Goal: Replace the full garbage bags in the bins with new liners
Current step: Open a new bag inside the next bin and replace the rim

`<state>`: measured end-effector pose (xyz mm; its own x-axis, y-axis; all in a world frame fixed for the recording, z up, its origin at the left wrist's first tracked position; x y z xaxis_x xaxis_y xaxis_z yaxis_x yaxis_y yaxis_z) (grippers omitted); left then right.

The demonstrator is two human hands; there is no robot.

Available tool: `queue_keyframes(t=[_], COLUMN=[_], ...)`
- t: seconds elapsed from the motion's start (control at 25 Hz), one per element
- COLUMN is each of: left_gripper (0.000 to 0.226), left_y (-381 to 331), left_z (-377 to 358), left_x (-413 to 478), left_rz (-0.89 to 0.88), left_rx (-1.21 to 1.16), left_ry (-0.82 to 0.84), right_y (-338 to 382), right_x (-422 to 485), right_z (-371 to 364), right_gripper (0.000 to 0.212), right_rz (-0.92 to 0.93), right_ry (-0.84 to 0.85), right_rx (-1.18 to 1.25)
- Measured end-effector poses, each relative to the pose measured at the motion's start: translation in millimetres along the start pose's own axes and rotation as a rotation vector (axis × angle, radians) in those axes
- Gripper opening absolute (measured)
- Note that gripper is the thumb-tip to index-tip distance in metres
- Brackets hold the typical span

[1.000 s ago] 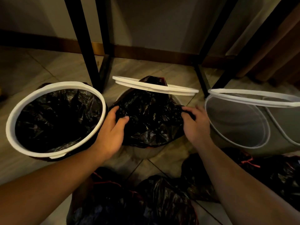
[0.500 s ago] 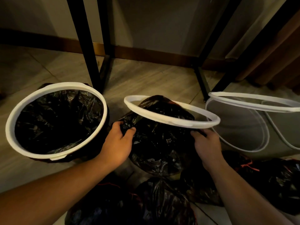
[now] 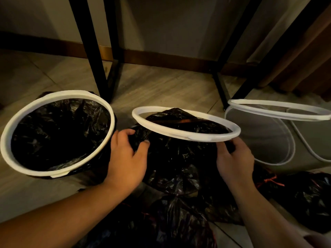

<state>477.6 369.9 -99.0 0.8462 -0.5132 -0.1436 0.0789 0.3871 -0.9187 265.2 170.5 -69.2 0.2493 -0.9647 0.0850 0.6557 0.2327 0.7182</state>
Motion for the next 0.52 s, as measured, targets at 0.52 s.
queue_keyframes(t=[0.52], left_gripper=[0.034], left_y=[-61], left_z=[-23], left_x=[80], left_rz=[-0.706], left_rx=[0.65], left_ry=[0.345], right_y=[35], right_x=[77], right_z=[-54], right_gripper=[0.035], right_rz=[0.528], right_ry=[0.217], right_rx=[-0.415])
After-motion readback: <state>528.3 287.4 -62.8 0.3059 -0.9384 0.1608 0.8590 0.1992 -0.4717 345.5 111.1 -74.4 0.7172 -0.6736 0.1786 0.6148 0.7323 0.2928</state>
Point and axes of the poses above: each hand's wrist, its own x-axis towards the middle knuckle, its own z-axis out of the back of the hand, y = z × x, the point moved 3 cm from there along x, towards the middle knuckle, and after that the axes turned 4 degrees about -x, right-handed, at the moved point
